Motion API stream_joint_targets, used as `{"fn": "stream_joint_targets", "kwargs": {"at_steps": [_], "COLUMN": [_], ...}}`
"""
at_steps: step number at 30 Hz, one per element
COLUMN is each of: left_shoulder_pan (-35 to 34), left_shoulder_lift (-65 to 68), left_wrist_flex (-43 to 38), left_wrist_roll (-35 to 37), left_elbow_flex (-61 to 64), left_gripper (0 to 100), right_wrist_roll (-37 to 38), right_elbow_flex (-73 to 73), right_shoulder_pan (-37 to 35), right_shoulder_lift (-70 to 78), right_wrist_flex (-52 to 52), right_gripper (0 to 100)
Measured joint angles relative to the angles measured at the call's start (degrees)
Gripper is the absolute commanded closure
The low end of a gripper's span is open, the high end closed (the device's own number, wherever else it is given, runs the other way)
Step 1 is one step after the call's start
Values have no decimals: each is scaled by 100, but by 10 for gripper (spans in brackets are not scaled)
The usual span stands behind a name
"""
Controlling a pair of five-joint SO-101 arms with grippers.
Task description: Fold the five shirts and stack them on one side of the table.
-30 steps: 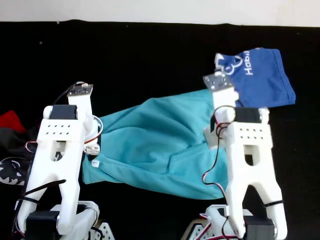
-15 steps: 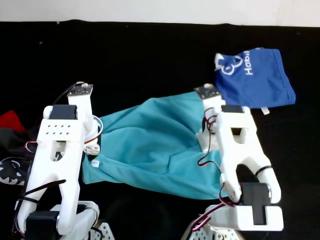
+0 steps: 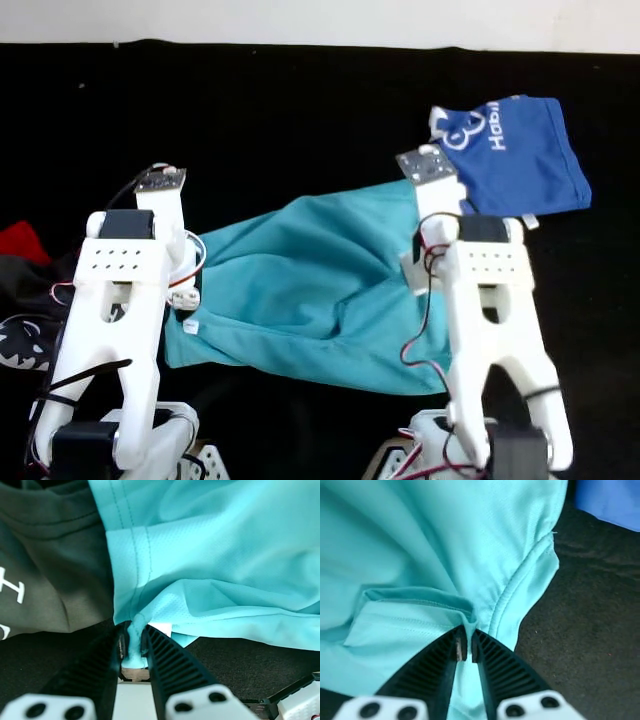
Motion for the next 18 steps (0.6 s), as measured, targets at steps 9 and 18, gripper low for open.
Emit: {"fn": "stream_joint_targets", "kwargs": {"at_steps": [9, 18], "left_shoulder_pan": [0, 0], "left_shoulder_lift": [0, 0], "left_wrist_flex": [334, 1222], "left_wrist_roll": [0, 0], "left_elbow_flex": [-1187, -3473], "left_gripper": [991, 991], "right_wrist_roll": [0, -123], "right_elbow_flex": [9, -1451], "right_shoulder_pan": [149, 607], "right_shoulder_lift": [-1741, -1626], "right_wrist_flex": [-97, -1046], "right_gripper": [993, 993]}}
